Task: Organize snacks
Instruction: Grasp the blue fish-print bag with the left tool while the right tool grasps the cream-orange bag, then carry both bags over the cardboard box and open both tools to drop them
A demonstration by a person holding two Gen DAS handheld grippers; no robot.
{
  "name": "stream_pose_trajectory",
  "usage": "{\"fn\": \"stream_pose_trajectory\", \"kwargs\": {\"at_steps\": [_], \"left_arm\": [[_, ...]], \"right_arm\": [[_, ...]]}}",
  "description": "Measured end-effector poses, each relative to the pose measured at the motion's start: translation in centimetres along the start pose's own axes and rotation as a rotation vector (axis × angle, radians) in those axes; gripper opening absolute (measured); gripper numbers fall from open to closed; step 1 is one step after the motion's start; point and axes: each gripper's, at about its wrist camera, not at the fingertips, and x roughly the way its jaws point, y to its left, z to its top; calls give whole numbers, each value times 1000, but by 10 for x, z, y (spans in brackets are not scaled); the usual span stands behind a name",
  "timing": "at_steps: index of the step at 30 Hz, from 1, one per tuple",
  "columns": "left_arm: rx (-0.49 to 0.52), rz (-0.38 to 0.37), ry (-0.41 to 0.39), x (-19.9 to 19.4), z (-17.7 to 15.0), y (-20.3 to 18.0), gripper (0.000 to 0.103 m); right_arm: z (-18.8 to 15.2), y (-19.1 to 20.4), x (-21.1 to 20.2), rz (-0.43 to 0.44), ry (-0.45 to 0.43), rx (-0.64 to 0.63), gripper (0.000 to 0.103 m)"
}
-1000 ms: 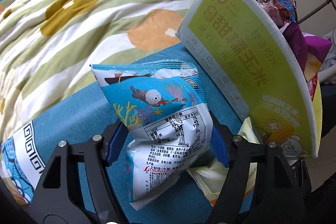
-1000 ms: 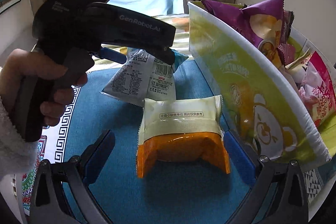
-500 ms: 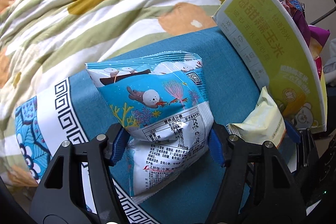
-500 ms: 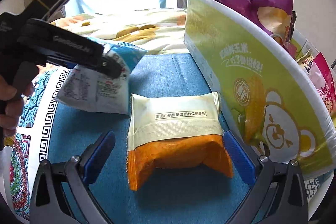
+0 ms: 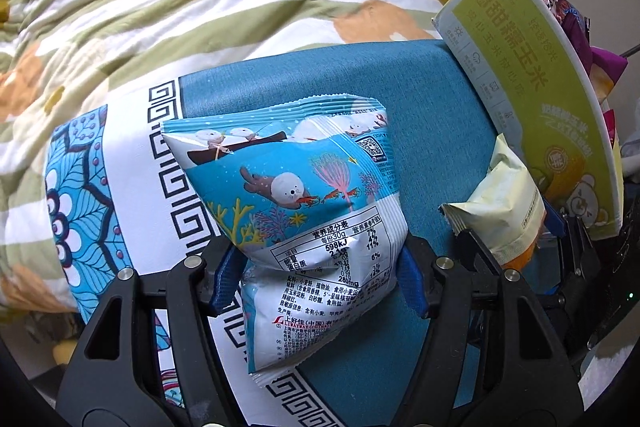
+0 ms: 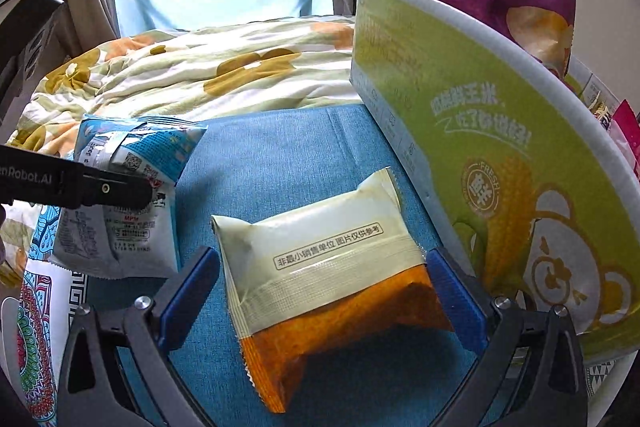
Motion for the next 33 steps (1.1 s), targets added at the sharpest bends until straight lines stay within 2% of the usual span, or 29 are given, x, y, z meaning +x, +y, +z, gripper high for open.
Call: {"fn": "stream_pose_trajectory", "kwargs": {"at_steps": [6,14,19,26,33], "left_arm": [[-29,8,1,-6,-16,0,61],[-56,0,-15,-24,-43,-1,57],[-61,-14,-39,-41,-56,-1,56],[-49,-71,-99,-88,-67,-15,56],[-10,-149,-177,-138,-51,-56,56]], "right_arm": [[-1,0,7,4,-9,-4,98],[-2,-5,0,14,-3,-22,82],[-6,-8,-9,46,-5,9,79],[-2,-2,-54,76,-80,18,79],[19,-10,-125,85,-168,20,79]]}}
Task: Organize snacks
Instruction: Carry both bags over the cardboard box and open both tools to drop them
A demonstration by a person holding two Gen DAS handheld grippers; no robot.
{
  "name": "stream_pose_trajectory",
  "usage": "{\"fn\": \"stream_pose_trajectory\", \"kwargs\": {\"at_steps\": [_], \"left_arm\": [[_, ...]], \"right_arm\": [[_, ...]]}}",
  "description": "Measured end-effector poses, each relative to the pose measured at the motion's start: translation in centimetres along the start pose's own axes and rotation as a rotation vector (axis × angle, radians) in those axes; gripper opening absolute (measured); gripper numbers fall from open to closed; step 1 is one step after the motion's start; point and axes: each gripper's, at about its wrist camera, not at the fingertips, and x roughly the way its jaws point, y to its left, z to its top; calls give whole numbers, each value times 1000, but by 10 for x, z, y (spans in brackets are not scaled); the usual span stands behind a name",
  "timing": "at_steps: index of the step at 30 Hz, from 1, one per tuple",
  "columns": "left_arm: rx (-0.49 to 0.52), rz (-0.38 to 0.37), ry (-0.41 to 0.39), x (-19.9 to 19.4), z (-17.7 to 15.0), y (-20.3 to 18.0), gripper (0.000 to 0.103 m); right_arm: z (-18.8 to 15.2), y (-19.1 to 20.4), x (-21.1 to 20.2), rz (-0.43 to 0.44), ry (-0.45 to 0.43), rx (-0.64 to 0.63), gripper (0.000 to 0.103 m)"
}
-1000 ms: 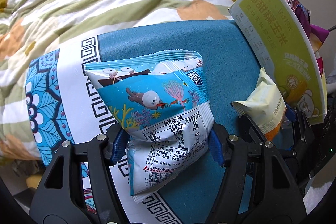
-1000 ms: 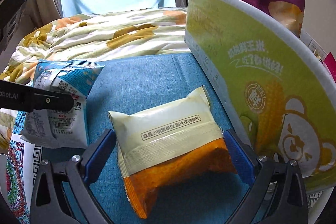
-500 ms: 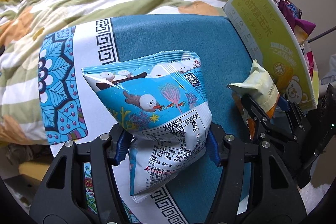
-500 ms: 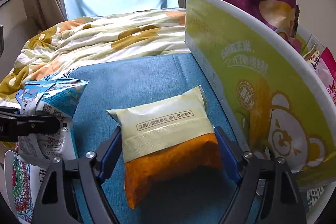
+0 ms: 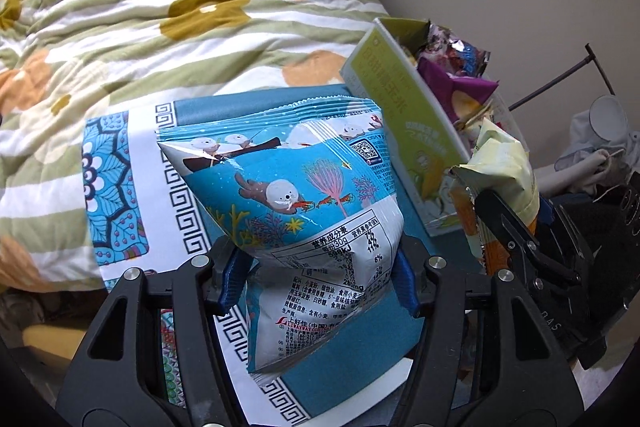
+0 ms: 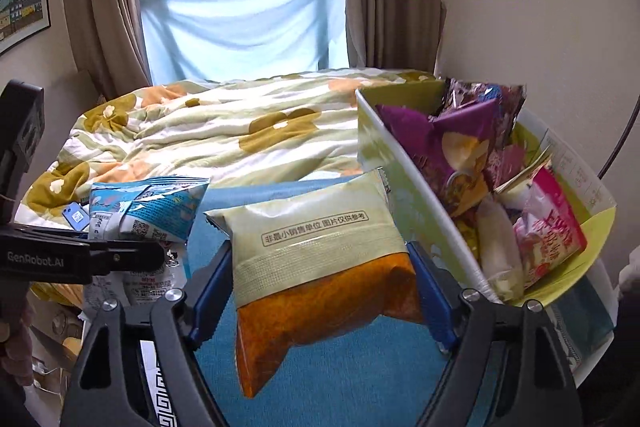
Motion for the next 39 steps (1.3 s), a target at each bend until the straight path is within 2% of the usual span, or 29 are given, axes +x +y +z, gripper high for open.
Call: {"fn": "stream_pose_trajectory", "kwargs": {"at_steps": [6,12,16,19,21,23,25,27,39], "left_arm": [[54,-43,-78,-9,26,-66,56],[86,-75,-115,15,50,-150,56],[108,-50,-105,48,61,-201,56],[88,-48,-102,73,66,-228,56],[87,-19,-98,89,68,-244,57],[97,26,-125,99,68,-258,68],[85,101,-170,103,64,-265,102],[60,120,-205,102,61,-266,102],[-81,220,-254,70,47,-237,102]], "right_arm": [[26,-40,-49,-20,-64,47,79],[47,-103,-76,-53,-136,52,79],[64,-148,-80,-58,-151,43,79],[74,-181,-78,-51,-156,30,79],[79,-201,-74,-38,-155,25,79],[83,-218,-69,-26,-152,11,79],[87,-232,-64,-13,-148,-2,79],[91,-243,-57,9,-140,-14,79],[104,-260,-17,154,-84,-65,79]]}}
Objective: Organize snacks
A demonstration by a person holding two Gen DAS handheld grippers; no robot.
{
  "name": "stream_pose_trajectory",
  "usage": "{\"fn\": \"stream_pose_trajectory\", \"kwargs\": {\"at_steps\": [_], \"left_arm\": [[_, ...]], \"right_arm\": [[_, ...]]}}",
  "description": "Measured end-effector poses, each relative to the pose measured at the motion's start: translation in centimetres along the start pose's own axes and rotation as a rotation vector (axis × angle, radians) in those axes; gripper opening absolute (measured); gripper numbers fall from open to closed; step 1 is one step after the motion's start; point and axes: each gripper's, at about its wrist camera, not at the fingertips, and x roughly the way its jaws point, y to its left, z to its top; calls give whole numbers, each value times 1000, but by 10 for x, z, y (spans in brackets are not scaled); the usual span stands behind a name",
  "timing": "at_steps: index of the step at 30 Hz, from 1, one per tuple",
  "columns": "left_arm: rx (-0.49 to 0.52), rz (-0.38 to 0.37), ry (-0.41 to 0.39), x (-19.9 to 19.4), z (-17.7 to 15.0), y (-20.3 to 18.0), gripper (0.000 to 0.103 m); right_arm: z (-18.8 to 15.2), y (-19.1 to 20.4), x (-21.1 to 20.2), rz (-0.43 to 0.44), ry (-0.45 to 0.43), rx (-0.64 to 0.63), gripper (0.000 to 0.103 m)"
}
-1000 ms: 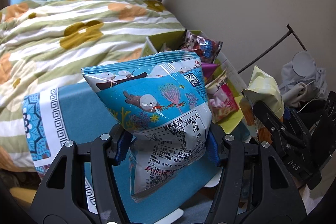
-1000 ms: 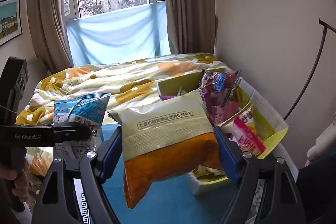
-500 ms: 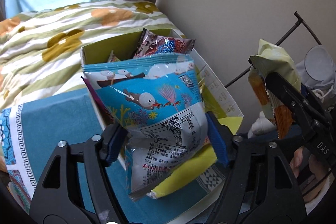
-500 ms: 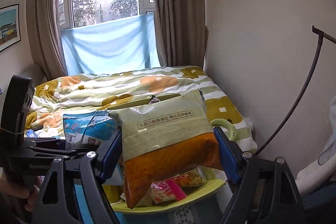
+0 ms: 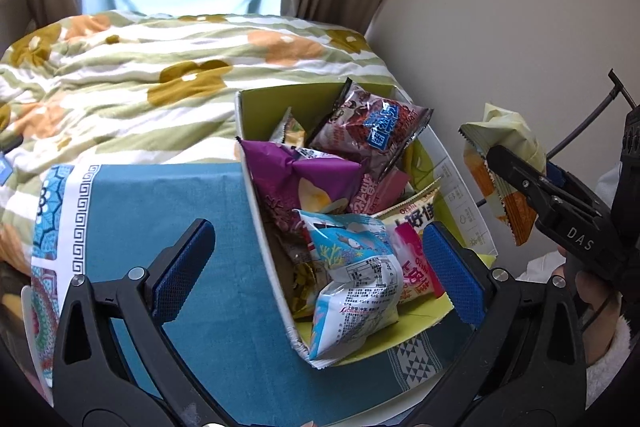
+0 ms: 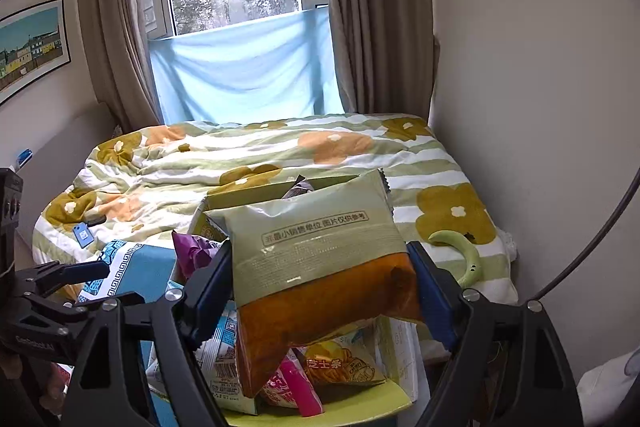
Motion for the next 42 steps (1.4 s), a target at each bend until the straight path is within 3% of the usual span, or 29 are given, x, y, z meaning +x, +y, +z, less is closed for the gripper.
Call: {"fn": "stream_pose_trajectory", "kwargs": {"at_steps": [12,14,22,29,36,42], "left_arm": [[-77,137,40,-7,-20,28,102],[-84,143,50,-9,-26,33,102],[-56,116,2,-51,-45,44,102],[-7,126,-75,-115,-60,54,102],[23,222,-189,-189,-89,62,102],[34,297,-276,-240,-122,66,102]], "right_arm": [[-8,5,71,147,177,42,86],[-10,6,69,136,158,41,101],[-20,5,32,87,94,71,103],[-22,29,-32,28,-9,69,103],[-39,70,-94,2,-82,22,103],[-60,101,-137,14,-86,-9,103]]}}
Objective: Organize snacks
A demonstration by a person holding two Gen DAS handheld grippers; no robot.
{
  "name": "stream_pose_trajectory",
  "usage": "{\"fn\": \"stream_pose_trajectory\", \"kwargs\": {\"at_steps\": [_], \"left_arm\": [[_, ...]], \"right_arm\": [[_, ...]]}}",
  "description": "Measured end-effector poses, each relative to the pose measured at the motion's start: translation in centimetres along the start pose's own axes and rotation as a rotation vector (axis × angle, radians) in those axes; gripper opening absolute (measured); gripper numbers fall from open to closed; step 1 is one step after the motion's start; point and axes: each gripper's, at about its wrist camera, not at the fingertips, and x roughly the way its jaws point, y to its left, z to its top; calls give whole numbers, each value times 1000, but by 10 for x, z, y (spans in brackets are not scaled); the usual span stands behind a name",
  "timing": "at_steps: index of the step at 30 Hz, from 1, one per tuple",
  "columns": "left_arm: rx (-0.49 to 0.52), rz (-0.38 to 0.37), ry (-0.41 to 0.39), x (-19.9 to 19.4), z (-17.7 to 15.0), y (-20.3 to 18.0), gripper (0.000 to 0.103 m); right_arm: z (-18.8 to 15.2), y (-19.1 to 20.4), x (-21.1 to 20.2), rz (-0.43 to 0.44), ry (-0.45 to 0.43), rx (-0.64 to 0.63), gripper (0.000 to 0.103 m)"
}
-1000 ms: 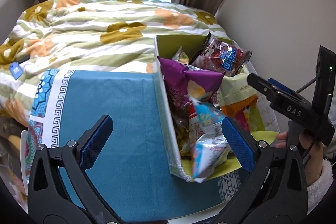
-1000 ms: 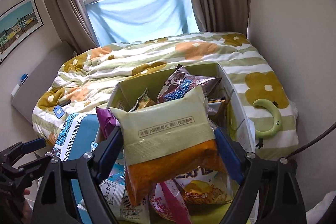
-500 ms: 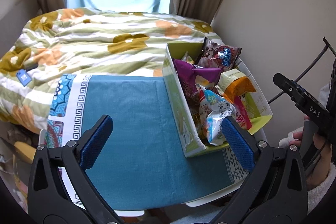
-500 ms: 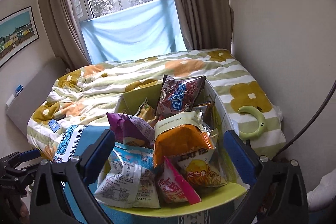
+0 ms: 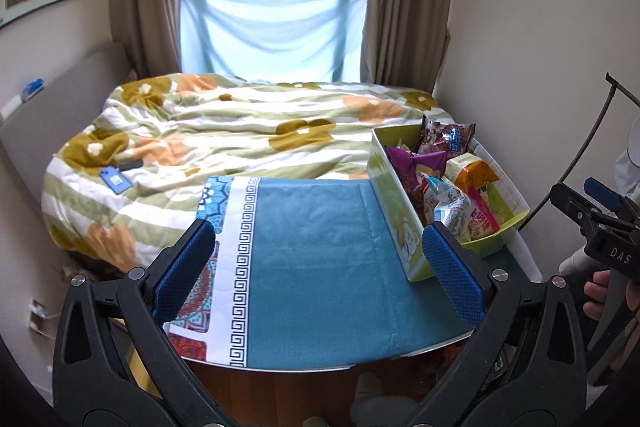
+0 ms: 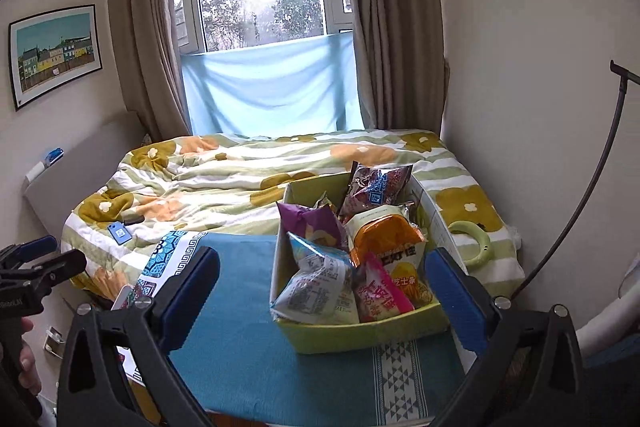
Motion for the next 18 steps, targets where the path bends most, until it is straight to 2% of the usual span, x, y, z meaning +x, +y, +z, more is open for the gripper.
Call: {"fn": "stream_pose_trajectory", "kwargs": {"at_steps": [6,18], "left_arm": [[51,56,-56,-32,-21,-1,103],[59,29,-71,-48,-33,-11,102]], "right_arm": [[-21,27,-29,-21,32,-24,103],[-45,37,-52,-53,65,9,103]]}}
